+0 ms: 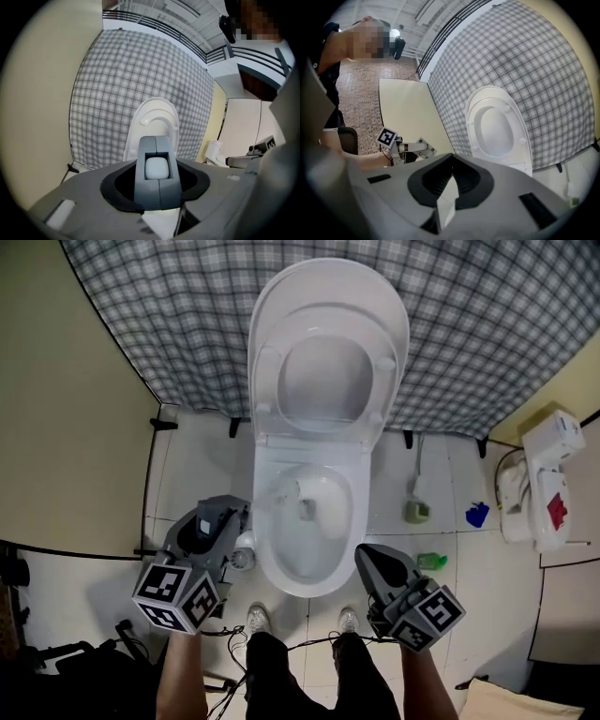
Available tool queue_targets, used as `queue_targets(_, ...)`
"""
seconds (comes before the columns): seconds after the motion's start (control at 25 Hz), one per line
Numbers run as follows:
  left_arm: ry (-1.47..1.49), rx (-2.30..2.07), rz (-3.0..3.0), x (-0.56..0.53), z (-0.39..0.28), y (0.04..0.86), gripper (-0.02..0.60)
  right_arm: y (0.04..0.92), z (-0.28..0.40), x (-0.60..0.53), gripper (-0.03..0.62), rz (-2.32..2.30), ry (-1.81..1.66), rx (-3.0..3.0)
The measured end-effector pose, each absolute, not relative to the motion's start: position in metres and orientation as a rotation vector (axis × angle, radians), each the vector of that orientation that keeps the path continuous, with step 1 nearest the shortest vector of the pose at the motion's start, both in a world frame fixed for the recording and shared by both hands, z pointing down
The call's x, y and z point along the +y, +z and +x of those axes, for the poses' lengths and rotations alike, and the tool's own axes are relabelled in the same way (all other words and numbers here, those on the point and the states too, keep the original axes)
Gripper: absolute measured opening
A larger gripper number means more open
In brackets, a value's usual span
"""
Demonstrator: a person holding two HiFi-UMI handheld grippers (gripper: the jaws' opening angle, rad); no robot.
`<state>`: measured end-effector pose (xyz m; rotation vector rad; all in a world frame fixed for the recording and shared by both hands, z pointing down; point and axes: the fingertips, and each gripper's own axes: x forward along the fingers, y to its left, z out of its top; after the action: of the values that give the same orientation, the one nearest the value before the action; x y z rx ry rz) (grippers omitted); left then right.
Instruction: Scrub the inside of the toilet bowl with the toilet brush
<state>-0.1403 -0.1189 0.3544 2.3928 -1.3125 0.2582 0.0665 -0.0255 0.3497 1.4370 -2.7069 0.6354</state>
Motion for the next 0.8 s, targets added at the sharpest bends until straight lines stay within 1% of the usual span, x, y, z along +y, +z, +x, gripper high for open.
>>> queue_targets(0.2, 0.228, -1.434, 2.345, -0.111, -0.2, 0.336, 0.19, 0.348, 0.031, -0.029, 0.0, 1.363, 0.646, -2.746)
queue_targets(0.4, 0.278, -1.545, 2.242, -0.093, -0.249, 0.356, 0.19, 0.354, 0.003, -0.029, 0.0, 1.292, 0.664, -2.764)
queue_targets(0.6, 0.351, -1.58, 2.112, -0.075, -0.279, 0.417, 0.19, 0.36, -0.027, -0.027, 0.0, 1.21, 0.665, -2.779)
queue_targets(0.8, 0.463, -1.566, 2.003, -0.045, -0.283, 0.509, 0.19, 0.381, -0.033, -0.022, 0.0, 1.172, 0.679, -2.751)
